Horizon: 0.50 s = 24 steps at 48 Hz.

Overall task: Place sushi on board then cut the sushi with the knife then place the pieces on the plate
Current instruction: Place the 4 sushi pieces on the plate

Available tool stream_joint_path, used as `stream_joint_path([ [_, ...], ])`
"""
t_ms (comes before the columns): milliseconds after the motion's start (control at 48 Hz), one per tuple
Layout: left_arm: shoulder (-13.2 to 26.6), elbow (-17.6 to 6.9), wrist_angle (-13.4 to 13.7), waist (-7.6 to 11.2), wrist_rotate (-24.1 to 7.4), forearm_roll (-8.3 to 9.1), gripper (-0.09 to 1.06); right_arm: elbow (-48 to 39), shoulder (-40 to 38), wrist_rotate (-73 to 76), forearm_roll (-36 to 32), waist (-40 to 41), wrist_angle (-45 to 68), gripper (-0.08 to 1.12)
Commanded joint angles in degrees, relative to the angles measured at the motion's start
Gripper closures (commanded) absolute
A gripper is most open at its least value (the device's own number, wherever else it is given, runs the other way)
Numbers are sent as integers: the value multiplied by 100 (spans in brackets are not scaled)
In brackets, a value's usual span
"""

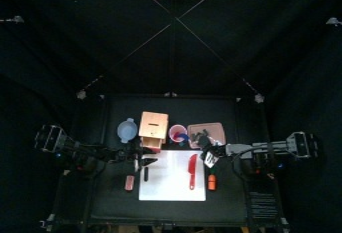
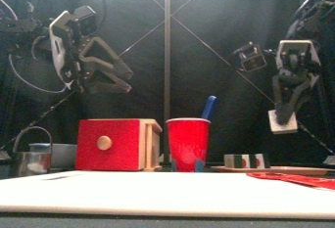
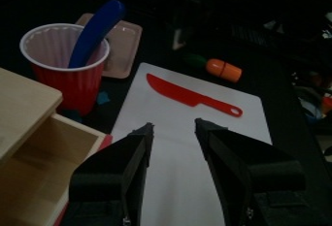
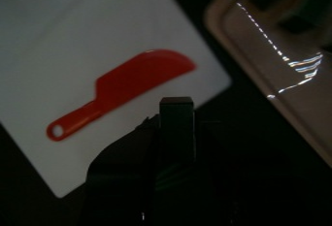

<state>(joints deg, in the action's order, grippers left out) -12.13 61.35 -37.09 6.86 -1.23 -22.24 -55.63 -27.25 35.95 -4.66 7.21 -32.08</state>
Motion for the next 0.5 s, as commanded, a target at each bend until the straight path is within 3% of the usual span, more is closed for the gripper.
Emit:
stream_joint_path([
  [21,-9,-97,-53,18,0,0,18,-343,-563,18,-18,598,-18,37],
  [271,9,-123,-53,9,-9,0,18,-624,-633,44,-141,2250,176,37],
  [500,9,-123,-53,0,-26,0,18,-510,-44,62,-176,3217,738,37],
])
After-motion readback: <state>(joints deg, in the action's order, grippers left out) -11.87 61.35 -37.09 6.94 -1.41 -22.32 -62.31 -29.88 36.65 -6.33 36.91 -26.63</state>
